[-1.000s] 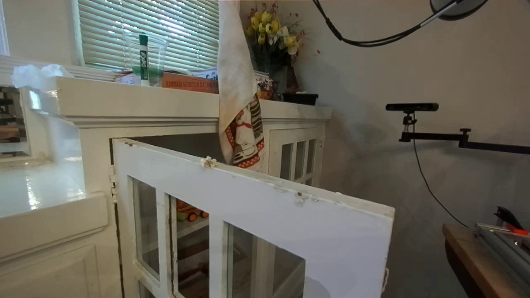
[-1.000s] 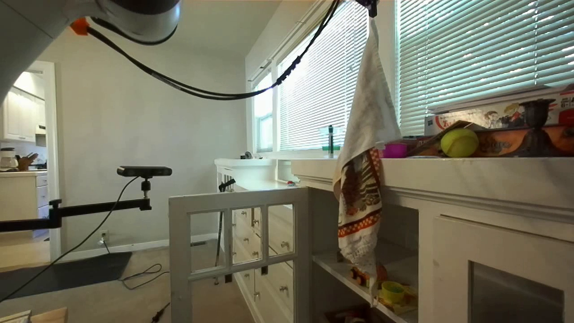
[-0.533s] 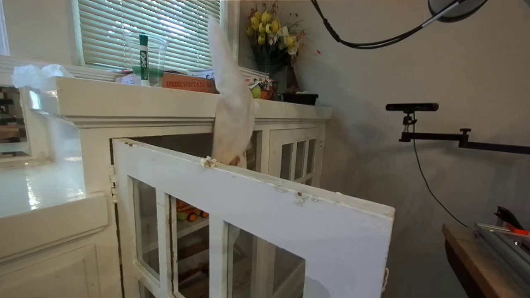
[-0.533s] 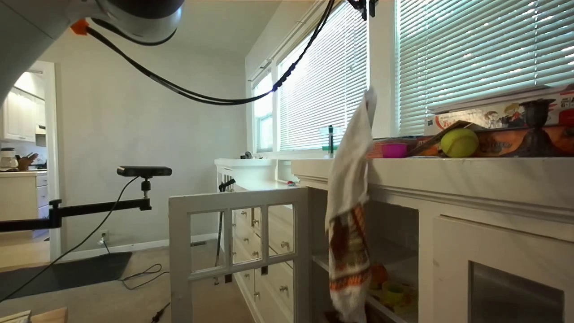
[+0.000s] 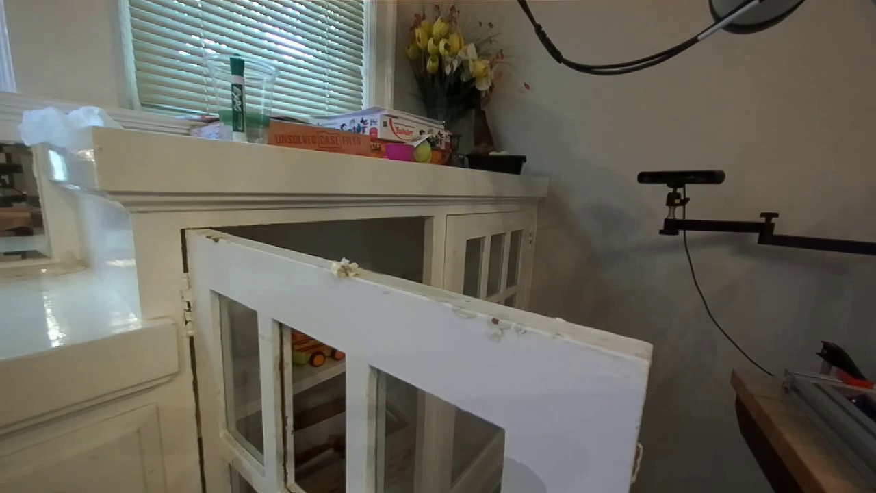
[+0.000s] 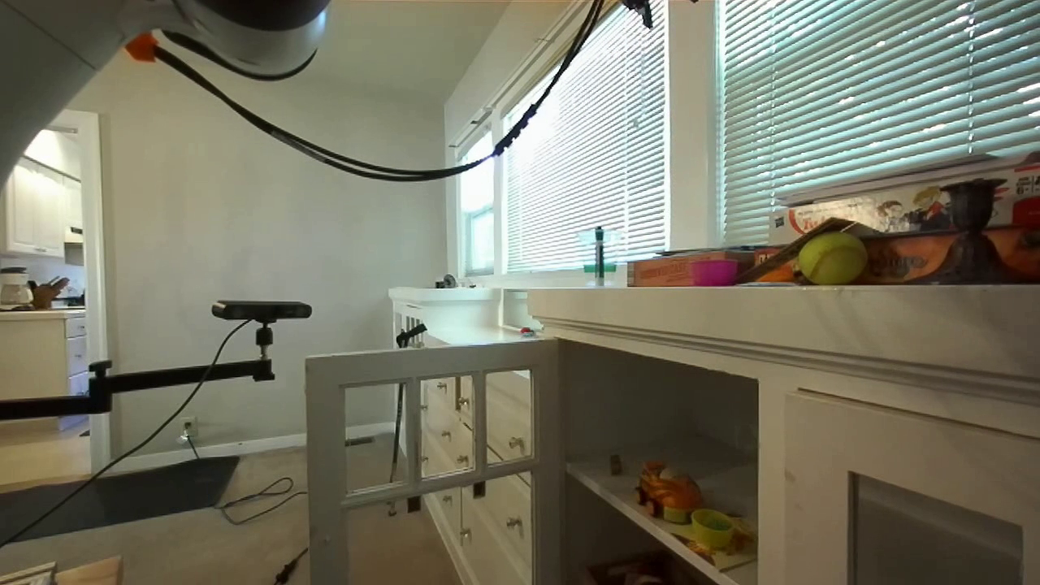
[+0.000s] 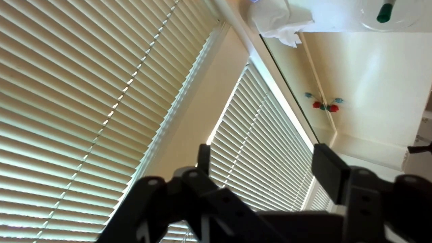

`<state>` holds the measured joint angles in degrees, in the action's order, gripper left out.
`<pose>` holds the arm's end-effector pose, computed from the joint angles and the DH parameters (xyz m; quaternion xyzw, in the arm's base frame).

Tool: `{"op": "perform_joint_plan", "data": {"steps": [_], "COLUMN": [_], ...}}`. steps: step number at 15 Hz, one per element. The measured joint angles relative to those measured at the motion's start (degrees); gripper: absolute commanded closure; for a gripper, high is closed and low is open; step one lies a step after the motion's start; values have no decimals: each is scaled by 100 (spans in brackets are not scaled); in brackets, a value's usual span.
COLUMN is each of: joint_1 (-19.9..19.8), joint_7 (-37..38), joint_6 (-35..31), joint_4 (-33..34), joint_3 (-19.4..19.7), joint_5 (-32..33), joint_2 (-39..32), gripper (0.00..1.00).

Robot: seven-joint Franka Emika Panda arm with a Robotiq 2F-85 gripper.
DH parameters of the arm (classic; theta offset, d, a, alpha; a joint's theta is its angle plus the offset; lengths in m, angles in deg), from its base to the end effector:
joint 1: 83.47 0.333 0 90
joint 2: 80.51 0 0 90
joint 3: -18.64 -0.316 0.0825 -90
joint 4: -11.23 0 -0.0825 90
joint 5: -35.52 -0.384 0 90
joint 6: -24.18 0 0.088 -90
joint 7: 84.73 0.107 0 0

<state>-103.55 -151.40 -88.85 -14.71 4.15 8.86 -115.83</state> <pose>0.6622 -0.1374 0.8183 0.7533 0.4011 0.5204 0.0295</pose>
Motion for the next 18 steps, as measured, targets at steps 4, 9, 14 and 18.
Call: {"op": "perform_joint_plan", "data": {"steps": [4, 9, 14, 18], "joint_1": [188, 501, 715, 821], "joint_7": [-101, 212, 200, -64], "joint_6": [-344, -176, 618, 1288], "joint_4": [0, 0, -1, -2], "joint_3": [170, 707, 1199, 1214], "joint_5": [312, 1185, 2015, 2067], "joint_2": [48, 127, 270, 332], "gripper": [0, 0, 0, 0]}}
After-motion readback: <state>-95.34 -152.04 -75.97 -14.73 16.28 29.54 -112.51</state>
